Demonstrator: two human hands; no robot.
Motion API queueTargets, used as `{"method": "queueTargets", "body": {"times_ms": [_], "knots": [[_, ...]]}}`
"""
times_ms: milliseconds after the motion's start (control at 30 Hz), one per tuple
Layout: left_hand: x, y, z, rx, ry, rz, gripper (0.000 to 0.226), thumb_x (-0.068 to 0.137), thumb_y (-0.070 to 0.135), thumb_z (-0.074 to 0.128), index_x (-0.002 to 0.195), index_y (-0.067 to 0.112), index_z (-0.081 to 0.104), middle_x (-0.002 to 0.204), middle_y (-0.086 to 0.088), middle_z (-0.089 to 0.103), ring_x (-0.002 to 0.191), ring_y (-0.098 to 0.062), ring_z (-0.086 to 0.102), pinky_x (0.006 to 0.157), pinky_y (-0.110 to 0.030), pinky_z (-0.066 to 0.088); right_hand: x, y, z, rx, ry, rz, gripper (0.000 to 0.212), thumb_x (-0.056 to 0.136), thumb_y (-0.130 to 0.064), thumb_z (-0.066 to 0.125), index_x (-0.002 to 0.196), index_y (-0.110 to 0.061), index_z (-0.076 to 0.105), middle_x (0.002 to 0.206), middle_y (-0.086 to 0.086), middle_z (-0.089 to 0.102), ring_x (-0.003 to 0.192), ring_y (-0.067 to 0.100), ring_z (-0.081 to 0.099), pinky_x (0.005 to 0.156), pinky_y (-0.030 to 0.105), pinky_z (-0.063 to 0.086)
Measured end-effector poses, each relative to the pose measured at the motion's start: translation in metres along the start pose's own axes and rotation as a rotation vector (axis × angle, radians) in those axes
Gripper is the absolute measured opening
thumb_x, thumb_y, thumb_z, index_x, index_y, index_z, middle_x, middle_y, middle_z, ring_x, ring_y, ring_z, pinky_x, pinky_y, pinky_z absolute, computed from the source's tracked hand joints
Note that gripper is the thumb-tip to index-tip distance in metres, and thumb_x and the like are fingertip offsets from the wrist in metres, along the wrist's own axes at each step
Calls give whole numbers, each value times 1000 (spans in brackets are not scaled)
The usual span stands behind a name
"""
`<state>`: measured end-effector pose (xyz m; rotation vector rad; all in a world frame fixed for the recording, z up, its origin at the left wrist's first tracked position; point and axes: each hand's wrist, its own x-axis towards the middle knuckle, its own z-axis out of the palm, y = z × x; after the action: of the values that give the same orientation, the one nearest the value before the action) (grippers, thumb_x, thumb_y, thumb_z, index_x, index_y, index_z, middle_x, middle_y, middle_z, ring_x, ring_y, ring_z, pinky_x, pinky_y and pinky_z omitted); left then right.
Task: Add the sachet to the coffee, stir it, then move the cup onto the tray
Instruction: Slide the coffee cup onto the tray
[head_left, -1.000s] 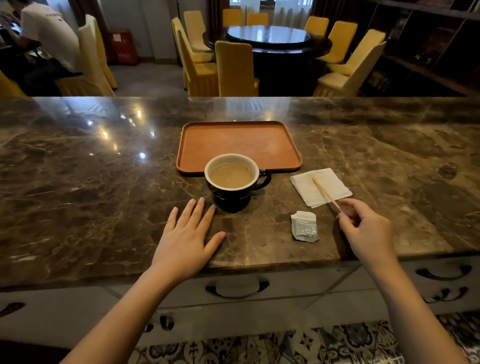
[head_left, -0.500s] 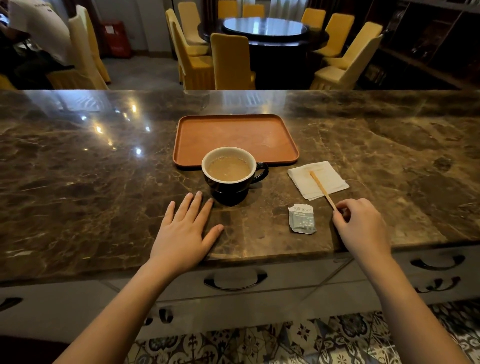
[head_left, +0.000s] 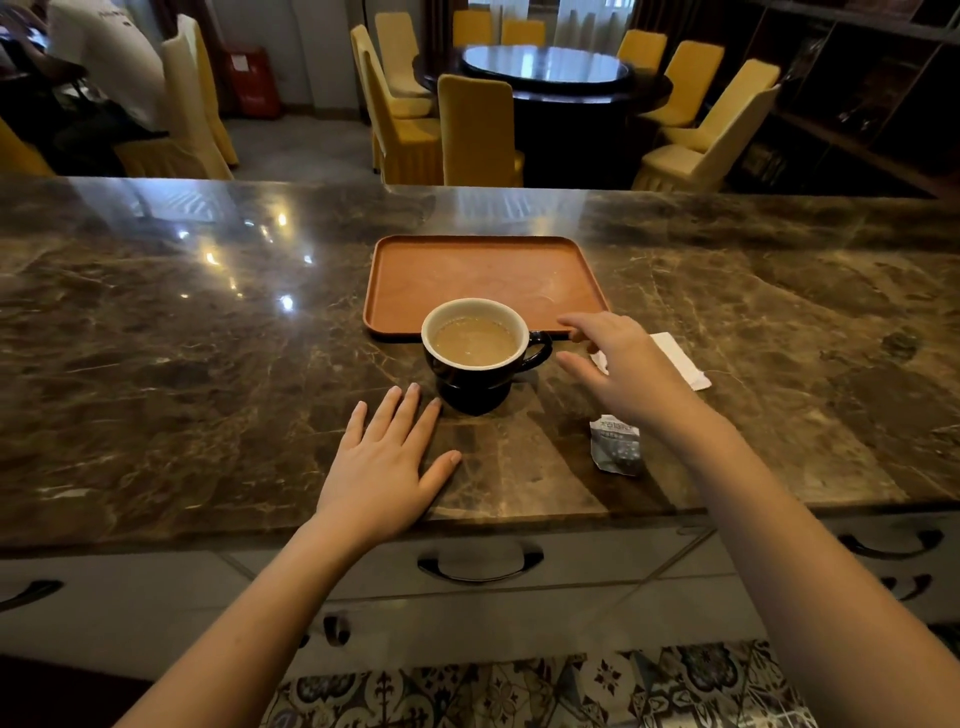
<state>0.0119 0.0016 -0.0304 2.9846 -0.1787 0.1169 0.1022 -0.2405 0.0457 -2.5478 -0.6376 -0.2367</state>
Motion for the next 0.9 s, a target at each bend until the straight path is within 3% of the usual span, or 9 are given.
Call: {"method": "queueTargets", "body": {"times_ms": [100, 200, 300, 433, 633, 800, 900], "knots": [[0, 1, -2, 0, -10, 4, 75, 75, 68, -7, 140, 31, -4, 151, 4, -9, 138, -12, -14, 109, -38, -13, 24, -4, 3, 98, -161, 8, 41, 92, -27, 50, 131, -17, 46, 128, 4, 55, 106, 7, 45, 90, 20, 34], [0, 1, -3, -8, -21, 7, 75, 75, 67, -6, 141, 30, -3, 153, 2, -7, 138, -13, -14, 109, -39, -13, 37, -3, 5, 190, -252, 9, 28, 96, -19, 40, 118, -12, 57, 108, 1, 57, 86, 7, 49, 67, 3, 37], [-1, 1, -4, -6, -30, 10, 71, 79, 66, -2, 141, 31, -5, 153, 2, -8, 138, -13, -14, 109, -39, -14, 43, -1, 5, 327, -320, 126, 23, 96, -21, 39, 108, -13, 58, 93, -2, 56, 70, 7, 53, 53, 10, 43], [-1, 1, -4, 1, -34, 9, 67, 84, 63, 4, 141, 30, -5, 153, 2, -8, 138, -14, -15, 110, -39, -13, 47, 5, 7, 423, -435, 184, 17, 95, -19, 45, 108, -11, 54, 90, -1, 59, 70, 8, 56, 58, 21, 46], [-1, 1, -4, 2, -36, 11, 65, 86, 63, 6, 141, 29, -6, 154, 2, -8, 138, -14, -15, 110, -39, -14, 49, 11, 10, 605, -503, 269, 20, 93, -22, 49, 100, -4, 56, 79, 1, 57, 64, 6, 52, 53, 15, 43], [0, 1, -4, -4, -34, 11, 65, 86, 63, 7, 142, 30, -4, 154, 3, -8, 138, -13, -15, 109, -39, -14, 49, 13, 13, 756, -550, 279, 18, 94, -24, 47, 79, -14, 52, 55, -14, 60, 55, 2, 56, 54, 16, 46], [0, 1, -5, -9, -46, 11, 66, 86, 63, 6, 142, 30, -4, 154, 3, -8, 138, -13, -16, 109, -39, -14, 49, 13, 16, 797, -540, 284, 17, 95, -22, 46, 81, -13, 53, 67, -5, 59, 57, 4, 55, 53, 15, 45]]}}
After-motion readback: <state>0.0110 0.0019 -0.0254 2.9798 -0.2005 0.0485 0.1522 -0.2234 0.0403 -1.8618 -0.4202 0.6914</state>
